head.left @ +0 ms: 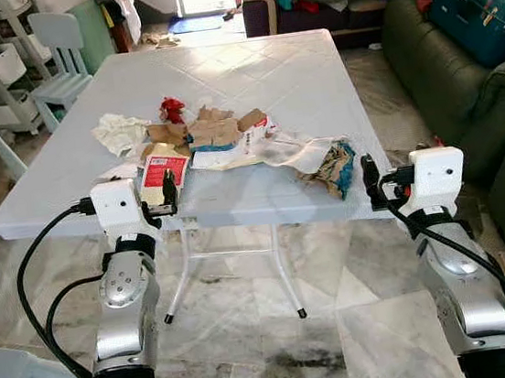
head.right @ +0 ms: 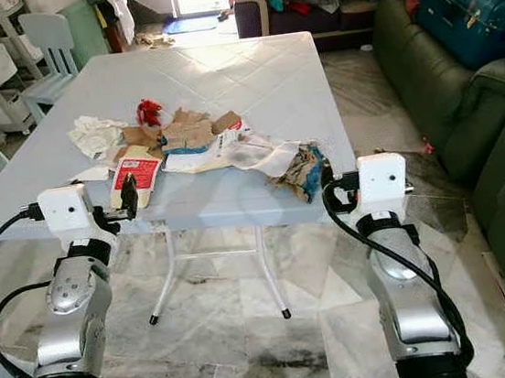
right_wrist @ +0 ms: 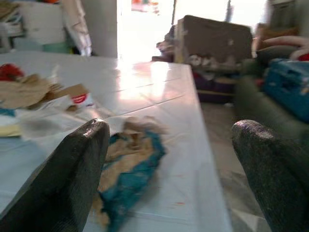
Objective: Picking trash to rubbish bin
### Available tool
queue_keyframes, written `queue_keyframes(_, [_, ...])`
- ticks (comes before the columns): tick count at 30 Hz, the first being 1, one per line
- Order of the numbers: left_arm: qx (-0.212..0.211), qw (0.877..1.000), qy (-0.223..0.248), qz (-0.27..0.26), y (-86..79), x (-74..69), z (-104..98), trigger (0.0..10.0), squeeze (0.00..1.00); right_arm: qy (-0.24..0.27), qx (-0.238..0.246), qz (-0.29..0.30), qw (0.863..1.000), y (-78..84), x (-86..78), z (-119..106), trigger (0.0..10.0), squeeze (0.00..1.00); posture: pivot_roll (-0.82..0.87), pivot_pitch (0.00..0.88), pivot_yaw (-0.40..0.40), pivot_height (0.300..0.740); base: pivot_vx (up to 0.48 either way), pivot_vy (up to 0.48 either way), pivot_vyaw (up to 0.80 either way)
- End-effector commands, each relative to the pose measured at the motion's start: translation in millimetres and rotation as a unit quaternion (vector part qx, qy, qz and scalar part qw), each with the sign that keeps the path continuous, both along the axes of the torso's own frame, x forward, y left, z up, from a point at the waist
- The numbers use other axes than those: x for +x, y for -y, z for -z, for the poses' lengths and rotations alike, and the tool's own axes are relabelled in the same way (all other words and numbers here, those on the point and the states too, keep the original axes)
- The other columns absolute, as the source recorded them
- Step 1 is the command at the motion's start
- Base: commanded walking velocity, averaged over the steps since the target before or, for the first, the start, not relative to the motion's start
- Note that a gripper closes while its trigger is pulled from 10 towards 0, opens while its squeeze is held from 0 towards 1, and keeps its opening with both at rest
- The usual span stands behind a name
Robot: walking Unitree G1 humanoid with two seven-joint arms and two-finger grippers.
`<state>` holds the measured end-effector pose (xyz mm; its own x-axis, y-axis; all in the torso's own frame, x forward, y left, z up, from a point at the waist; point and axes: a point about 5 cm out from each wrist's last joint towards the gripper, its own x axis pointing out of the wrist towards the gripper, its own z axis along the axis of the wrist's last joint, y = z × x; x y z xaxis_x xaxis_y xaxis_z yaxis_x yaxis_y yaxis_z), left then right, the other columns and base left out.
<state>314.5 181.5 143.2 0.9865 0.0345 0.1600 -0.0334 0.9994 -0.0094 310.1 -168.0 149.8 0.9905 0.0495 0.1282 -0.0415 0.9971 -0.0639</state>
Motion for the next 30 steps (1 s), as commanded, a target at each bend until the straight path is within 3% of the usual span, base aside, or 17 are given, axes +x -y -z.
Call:
queue_keyframes(1, [0.014, 1.000, -0.001, -0.004, -2.7, -5.0, -0.2, 10.0, 0.00, -0.001, 0.000, -0.019, 1.000, -3.8, 3.5, 1.0, 10.0, 0.00, 0.00, 0.086, -0.005, 0.740, 0.000, 0.000, 0.00])
queue_keyframes(11, [0.025, 1.000, -0.006, 0.004, 4.1, -18.9, 7.4, 10.0, 0.00, -0.024, -0.022, -0.070, 0.997, -12.1, 20.1, 10.5, 10.0, 0.00, 0.02, 0.099, -0.028, 0.740, 0.000, 0.000, 0.00])
queue_keyframes(20, [0.052, 0.998, 0.011, 0.018, 12.2, -27.1, 2.7, 10.0, 0.00, -0.016, -0.072, -0.084, 0.994, -23.7, 50.6, 7.4, 10.0, 0.00, 0.05, 0.112, -0.044, 0.740, 0.000, 0.000, 0.00])
queue_keyframes(27, [0.054, 0.998, 0.014, 0.018, 14.3, -27.4, -0.7, 10.0, 0.00, 0.003, -0.079, -0.094, 0.992, -28.7, 50.6, 4.5, 10.0, 0.00, 0.05, 0.115, -0.038, 0.740, 0.000, 0.000, 0.00])
queue_keyframes(30, [0.055, 0.998, 0.013, 0.025, 16.4, -25.6, -1.2, 10.0, 0.00, 0.011, -0.079, -0.089, 0.993, -28.3, 48.7, 6.4, 10.0, 0.00, 0.04, 0.112, -0.031, 0.740, 0.000, 0.000, 0.80])
